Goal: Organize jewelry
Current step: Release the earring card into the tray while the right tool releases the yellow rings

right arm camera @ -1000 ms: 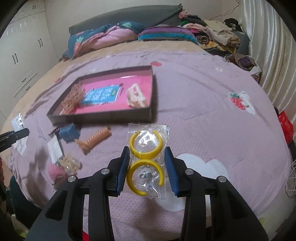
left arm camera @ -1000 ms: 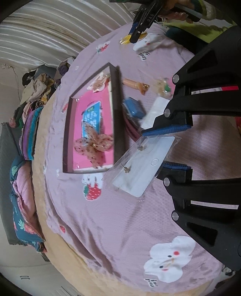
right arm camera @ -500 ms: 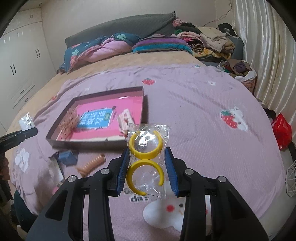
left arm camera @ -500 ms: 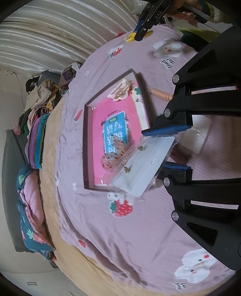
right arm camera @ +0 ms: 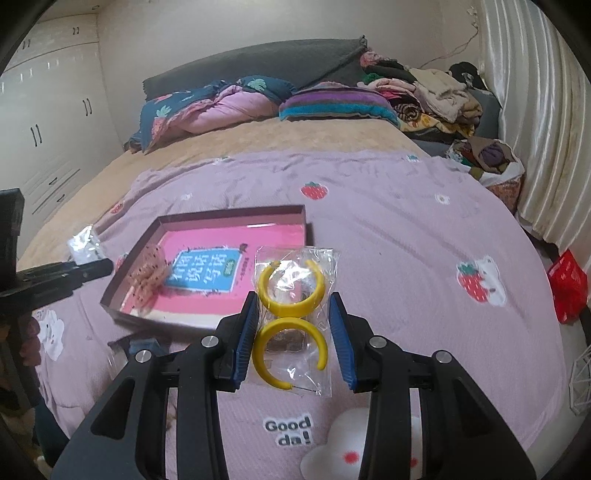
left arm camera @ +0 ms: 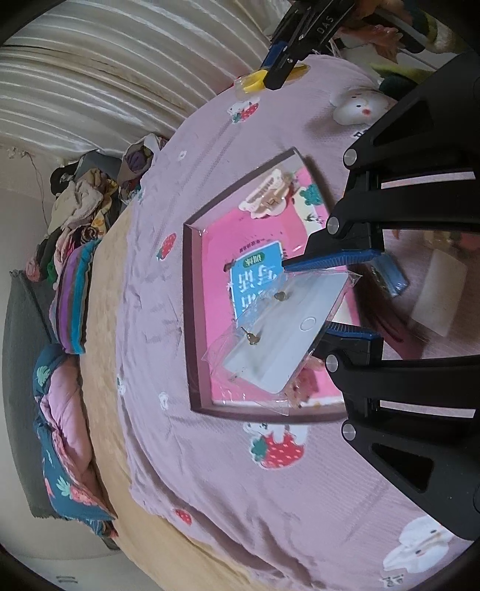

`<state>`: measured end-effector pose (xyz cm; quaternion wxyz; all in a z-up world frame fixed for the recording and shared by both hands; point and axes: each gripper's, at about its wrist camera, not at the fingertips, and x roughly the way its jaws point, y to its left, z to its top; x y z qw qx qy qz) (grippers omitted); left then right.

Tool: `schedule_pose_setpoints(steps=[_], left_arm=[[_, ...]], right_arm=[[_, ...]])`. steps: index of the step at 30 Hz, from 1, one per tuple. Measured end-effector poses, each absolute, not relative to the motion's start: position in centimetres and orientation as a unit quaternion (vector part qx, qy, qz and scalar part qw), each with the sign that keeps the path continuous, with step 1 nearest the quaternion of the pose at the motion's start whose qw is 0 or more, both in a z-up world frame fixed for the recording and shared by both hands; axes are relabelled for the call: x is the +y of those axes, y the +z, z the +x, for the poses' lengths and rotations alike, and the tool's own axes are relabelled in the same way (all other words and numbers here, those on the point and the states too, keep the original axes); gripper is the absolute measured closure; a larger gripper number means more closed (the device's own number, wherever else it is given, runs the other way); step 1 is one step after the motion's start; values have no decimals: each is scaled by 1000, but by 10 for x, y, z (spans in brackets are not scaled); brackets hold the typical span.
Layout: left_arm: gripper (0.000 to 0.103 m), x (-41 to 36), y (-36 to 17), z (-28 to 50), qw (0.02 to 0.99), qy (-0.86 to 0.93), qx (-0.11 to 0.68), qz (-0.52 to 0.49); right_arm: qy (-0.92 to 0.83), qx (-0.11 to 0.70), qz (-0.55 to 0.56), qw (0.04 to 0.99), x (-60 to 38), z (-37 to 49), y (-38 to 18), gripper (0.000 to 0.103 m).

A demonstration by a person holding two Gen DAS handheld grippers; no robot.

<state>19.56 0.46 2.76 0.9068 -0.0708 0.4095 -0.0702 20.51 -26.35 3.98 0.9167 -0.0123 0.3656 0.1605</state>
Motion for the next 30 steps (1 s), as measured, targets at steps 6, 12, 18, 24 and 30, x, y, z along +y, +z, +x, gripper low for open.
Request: schedule_pose_setpoints(steps=[6,12,18,24,30], left_arm=[[85,-3,24,211,903,-82,416,-74],[85,-12,15,224,898,-90,426,-68],[85,-18,1,235,890,-95,442,-65],[85,-20,-13,246,882,-98,456,-64],[85,-19,-27,250,876,-102,468,-64]], right_arm=[[170,358,-15,918,-251,220,48,66],[177,351,-16,919,-242,235,54,66],[179,354,-19,918,-233,252,52,66],[181,361,-25,914,-221,271,45,66],[181,375,-35,909,-207,293,29,66]])
